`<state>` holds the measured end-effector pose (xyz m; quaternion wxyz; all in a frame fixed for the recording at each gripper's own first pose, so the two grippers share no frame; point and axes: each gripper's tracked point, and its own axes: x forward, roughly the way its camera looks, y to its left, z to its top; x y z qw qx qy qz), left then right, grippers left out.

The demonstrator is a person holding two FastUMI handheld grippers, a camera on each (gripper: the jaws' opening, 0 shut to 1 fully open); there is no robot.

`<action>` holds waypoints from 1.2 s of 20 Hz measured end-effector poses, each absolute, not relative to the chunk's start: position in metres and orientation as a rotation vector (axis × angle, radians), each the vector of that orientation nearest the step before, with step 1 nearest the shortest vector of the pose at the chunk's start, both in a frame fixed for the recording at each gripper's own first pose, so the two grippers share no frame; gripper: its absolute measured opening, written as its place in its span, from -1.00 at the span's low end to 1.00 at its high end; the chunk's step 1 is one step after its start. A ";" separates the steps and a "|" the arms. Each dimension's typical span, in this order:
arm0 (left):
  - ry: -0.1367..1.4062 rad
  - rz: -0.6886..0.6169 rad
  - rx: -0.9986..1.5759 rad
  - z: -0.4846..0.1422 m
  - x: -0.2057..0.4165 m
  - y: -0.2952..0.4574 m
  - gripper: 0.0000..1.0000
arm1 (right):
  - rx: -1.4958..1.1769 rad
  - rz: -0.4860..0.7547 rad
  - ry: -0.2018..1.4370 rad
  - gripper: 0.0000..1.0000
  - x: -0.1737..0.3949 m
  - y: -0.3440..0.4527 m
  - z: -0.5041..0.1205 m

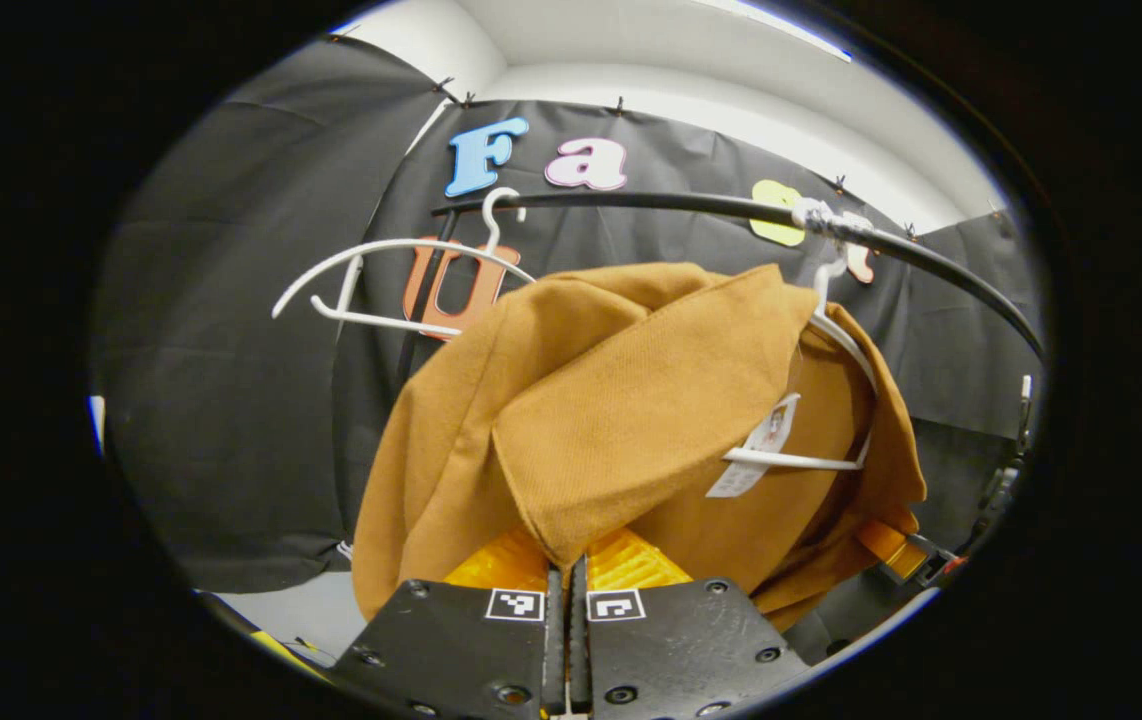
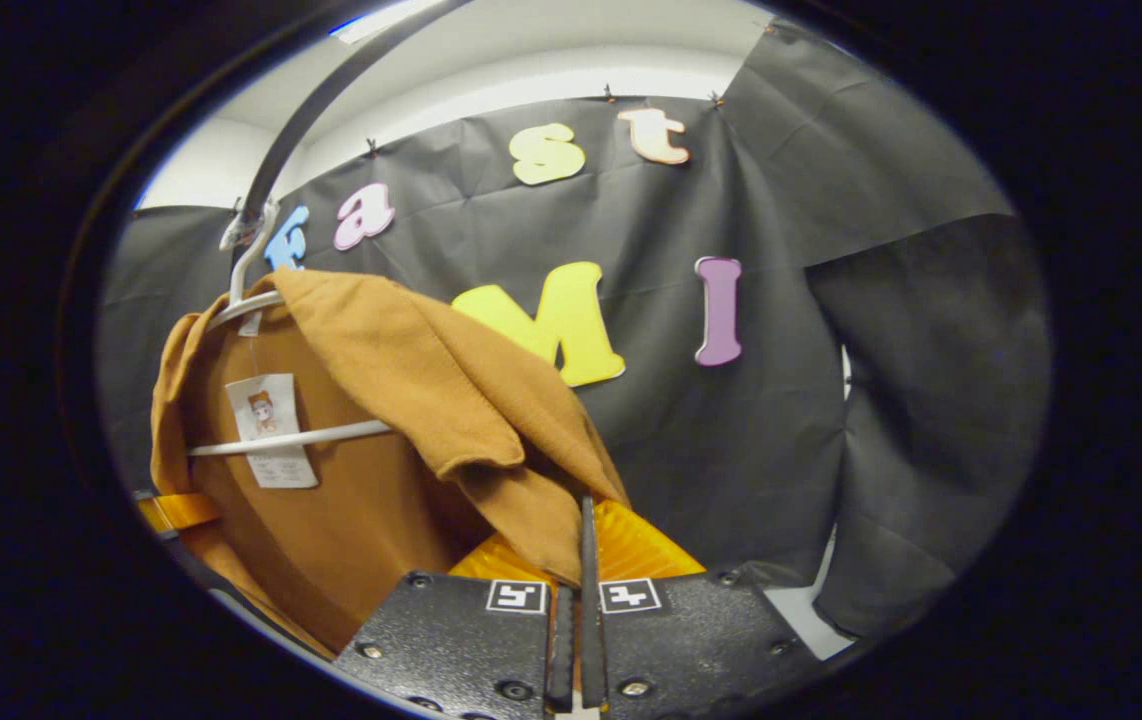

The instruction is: Grasp the clothes on the hanger with both hands and then place them into the laundry hamper below.

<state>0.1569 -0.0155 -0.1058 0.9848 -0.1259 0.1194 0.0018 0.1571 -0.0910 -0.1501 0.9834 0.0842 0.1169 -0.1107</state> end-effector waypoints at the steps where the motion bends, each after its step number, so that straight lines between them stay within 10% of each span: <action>1: 0.231 0.005 -0.258 -0.100 0.154 -0.011 -0.96 | 0.156 -0.233 0.226 -0.87 0.155 -0.094 -0.147; 24: 0.146 -0.012 -0.314 -0.016 0.172 0.043 -0.87 | 0.494 -0.068 0.144 -0.87 0.197 -0.132 -0.108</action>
